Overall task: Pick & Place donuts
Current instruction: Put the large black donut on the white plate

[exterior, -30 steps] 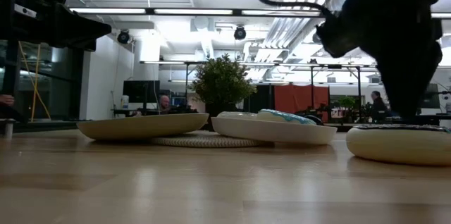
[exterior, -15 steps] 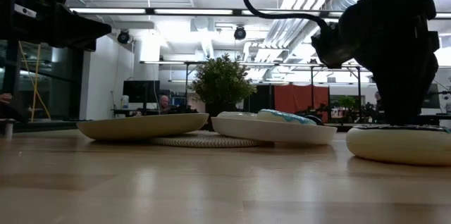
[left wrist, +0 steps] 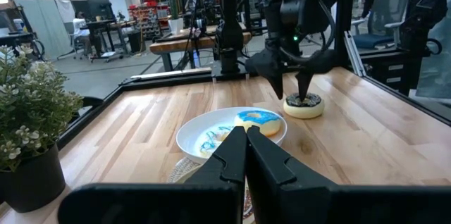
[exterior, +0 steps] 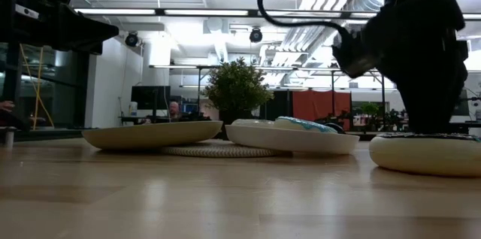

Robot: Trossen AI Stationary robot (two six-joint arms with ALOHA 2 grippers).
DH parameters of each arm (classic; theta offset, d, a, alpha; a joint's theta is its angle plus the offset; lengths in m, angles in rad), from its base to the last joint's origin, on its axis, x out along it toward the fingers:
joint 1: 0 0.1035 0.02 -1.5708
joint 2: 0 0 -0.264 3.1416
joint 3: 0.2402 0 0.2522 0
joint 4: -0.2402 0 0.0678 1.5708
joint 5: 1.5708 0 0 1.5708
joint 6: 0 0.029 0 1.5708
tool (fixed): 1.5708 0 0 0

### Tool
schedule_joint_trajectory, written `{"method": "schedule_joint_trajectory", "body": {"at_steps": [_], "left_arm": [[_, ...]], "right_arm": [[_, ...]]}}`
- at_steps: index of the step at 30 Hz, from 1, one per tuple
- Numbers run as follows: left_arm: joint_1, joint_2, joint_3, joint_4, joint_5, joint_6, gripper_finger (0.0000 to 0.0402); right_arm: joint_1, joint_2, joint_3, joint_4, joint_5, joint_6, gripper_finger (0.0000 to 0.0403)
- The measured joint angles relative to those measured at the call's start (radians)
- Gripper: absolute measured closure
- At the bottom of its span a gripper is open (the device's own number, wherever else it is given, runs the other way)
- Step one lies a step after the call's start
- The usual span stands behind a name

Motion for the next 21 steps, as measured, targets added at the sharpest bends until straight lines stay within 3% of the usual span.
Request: {"method": "schedule_joint_trajectory", "body": {"at_steps": [21], "left_arm": [[0.0,0.0,0.0,0.0,0.0,0.0,0.0401]], "right_arm": [[-0.002,0.03,-0.052,0.112,-0.029,0.025,0.0166]]}}
